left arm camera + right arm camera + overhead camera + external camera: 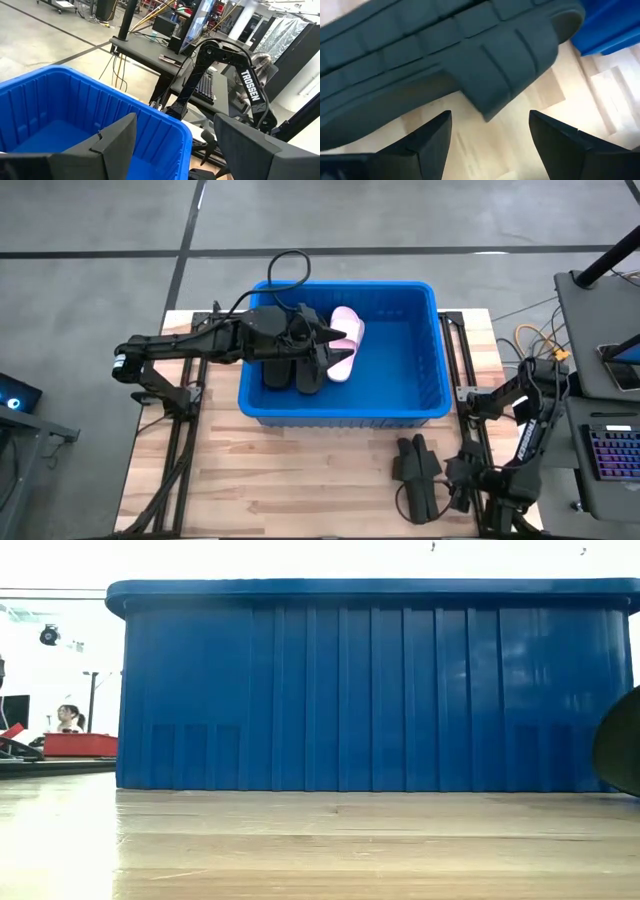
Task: Pick and place slides into bin
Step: Put the black slides into the blue bin
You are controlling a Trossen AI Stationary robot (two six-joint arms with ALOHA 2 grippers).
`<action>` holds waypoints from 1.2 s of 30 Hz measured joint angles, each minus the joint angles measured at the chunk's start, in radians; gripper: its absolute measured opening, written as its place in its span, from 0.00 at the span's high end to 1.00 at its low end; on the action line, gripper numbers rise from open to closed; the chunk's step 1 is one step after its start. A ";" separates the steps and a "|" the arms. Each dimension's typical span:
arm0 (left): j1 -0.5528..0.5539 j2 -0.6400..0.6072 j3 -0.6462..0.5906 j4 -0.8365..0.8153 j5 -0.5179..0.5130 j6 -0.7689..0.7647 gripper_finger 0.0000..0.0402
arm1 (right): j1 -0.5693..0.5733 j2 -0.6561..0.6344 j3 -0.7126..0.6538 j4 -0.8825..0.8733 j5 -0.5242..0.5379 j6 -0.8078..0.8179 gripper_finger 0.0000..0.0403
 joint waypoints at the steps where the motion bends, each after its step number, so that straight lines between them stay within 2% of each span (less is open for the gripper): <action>1: 0.000 0.000 0.000 0.000 0.000 0.000 0.38 | 0.000 0.000 -0.008 0.002 0.009 0.005 0.37; 8: 0.000 0.000 -0.001 0.000 0.000 -0.023 0.38 | 0.000 -0.003 -0.038 0.020 0.044 0.008 0.41; 13: 0.000 0.000 -0.001 0.000 0.000 -0.025 0.38 | 0.000 -0.003 -0.045 0.023 0.050 0.013 0.48; 20: 0.000 0.000 -0.001 0.005 0.000 -0.026 0.38 | 0.000 -0.003 -0.051 0.032 0.113 0.044 0.66; 29: 0.000 0.000 -0.003 0.025 0.000 -0.025 0.38 | 0.000 -0.004 -0.056 0.030 0.071 0.041 0.90; 32: 0.000 0.000 -0.004 0.023 0.000 -0.024 0.38 | 0.000 -0.004 -0.050 0.023 0.044 0.024 0.96; 36: 0.000 0.000 -0.004 0.024 0.000 -0.024 0.38 | 0.000 -0.004 -0.026 -0.009 0.028 0.028 0.97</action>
